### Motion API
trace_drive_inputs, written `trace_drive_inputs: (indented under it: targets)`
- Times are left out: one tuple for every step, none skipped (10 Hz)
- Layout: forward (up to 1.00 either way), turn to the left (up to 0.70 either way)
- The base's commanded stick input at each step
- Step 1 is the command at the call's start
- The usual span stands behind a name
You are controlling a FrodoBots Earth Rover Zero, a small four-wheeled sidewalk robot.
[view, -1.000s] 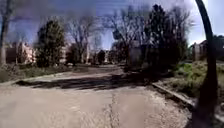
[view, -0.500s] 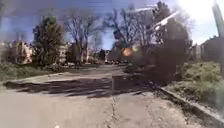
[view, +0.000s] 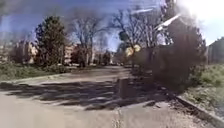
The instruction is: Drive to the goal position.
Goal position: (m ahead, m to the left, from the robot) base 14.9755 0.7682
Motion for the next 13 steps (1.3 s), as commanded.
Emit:
trace_drive_inputs:
  targets:
    - [1.0, 0.0]
    - [1.0, 0.0]
    - [1.0, 0.0]
    - [1.0, 0.0]
    - [1.0, 0.0]
    - [1.0, 0.0]
    - [1.0, 0.0]
    - [1.0, 0.17]
    - [1.0, 0.4]
    - [1.0, 0.3]
    - [1.0, 0.09]
    - [1.0, 0.0]
    - [1.0, 0.0]
